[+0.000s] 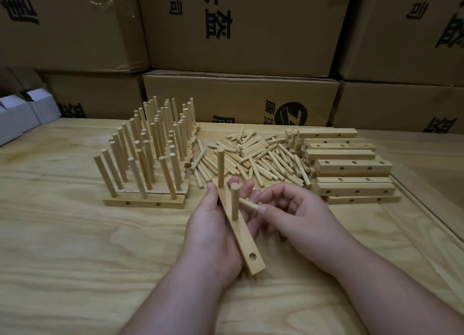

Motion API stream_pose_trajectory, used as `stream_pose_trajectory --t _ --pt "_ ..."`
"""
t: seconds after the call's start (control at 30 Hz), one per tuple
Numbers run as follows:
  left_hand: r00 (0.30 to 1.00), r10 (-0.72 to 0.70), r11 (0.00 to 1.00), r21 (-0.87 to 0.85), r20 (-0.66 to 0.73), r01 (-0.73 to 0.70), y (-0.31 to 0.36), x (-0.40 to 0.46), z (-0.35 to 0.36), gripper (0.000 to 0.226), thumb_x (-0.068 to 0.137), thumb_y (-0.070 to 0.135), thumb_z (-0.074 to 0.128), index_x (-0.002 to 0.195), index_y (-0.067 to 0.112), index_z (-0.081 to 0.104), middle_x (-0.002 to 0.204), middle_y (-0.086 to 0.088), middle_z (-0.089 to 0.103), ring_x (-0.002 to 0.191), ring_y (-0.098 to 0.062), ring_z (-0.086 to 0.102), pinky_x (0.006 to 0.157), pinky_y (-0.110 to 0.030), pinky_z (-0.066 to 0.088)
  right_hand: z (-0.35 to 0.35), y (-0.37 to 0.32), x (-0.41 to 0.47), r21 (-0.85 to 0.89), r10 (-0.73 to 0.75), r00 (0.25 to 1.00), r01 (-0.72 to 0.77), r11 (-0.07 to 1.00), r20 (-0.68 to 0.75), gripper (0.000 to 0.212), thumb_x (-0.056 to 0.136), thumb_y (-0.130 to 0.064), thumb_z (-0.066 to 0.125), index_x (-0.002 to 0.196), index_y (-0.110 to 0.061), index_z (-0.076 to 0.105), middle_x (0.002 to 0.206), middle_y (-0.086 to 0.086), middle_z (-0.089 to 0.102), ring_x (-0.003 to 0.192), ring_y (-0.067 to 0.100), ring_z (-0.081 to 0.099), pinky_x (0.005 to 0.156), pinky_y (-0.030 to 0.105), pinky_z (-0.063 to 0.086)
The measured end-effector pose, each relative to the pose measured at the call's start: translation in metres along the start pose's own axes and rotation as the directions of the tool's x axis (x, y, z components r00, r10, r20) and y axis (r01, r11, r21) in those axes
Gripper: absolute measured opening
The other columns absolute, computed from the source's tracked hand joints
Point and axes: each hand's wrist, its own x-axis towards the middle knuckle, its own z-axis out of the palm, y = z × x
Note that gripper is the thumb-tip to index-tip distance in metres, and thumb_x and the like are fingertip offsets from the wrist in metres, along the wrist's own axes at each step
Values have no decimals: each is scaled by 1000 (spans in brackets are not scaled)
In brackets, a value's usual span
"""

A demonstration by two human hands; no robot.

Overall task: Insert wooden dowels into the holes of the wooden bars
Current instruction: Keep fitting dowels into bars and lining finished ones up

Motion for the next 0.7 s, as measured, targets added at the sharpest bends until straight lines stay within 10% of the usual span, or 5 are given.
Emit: stream_pose_trajectory --t 0.3,0.7 --pt "996 53 997 -54 -76 -57 2 2 -3 45 105 51 37 116 16 63 107 -17 77 102 -38 73 94 -54 54 -16 0 12 495 181 968 -73 866 -173 18 79 -26 70 89 -12 75 67 1 60 55 11 48 49 24 37" --pt "989 96 985 -131 -112 -111 1 5 -4 44 104 55 36 117 19 57 104 -15 78 91 -38 76 89 -56 55 -15 4 7 376 62 994 -24 926 -89 21 69 -38 80 72 -19 71 60 3 55 55 15 48 54 26 41"
